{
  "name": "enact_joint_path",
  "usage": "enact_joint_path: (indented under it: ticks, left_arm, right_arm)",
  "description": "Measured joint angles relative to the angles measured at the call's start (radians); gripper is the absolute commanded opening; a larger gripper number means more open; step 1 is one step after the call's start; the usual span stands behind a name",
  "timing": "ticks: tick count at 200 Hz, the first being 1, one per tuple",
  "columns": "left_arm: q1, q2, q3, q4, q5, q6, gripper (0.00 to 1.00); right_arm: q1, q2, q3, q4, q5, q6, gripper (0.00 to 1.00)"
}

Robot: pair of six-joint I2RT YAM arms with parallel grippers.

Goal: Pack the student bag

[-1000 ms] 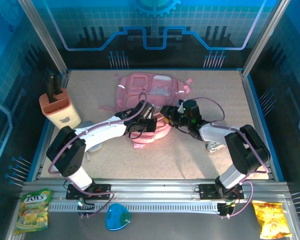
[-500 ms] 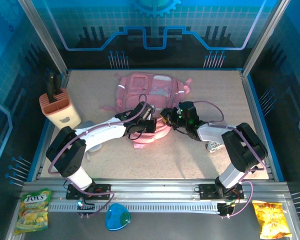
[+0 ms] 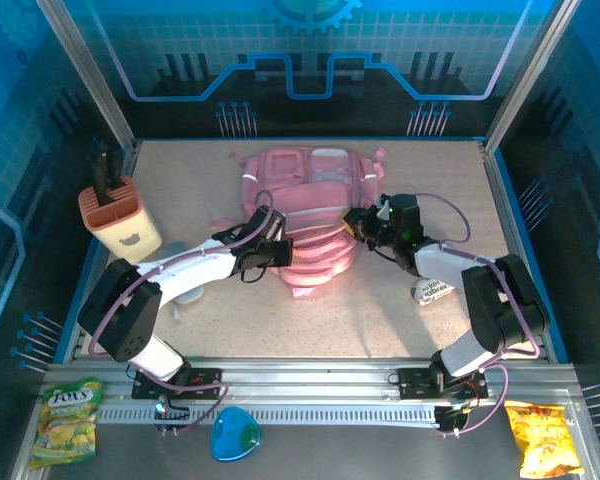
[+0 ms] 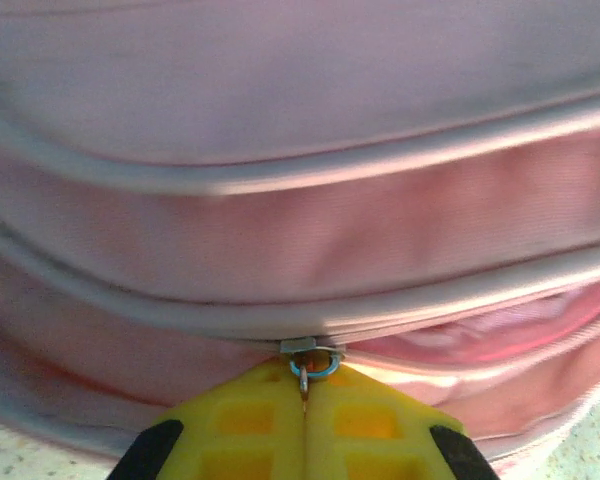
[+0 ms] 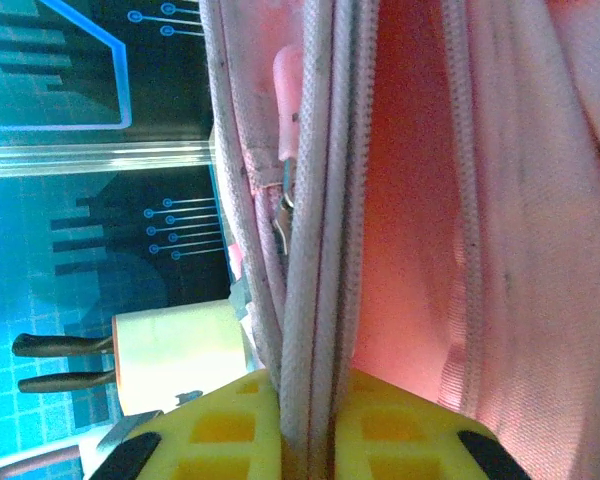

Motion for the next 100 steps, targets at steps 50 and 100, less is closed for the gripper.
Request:
enact_joint_path:
  ticks: [50, 100]
  left_arm:
    - [0.003, 0.000, 0.005, 0.035, 0.028, 0.051, 0.00]
    - [-0.080, 0.032, 0.080, 0.027, 0.031, 0.125, 0.00]
  right_arm:
    - [-0.019, -0.020, -0.030, 0.007, 0.008, -0.003, 0.40]
    - [0.071, -0.045, -0.041, 0.020, 0.122, 0.066, 0.43]
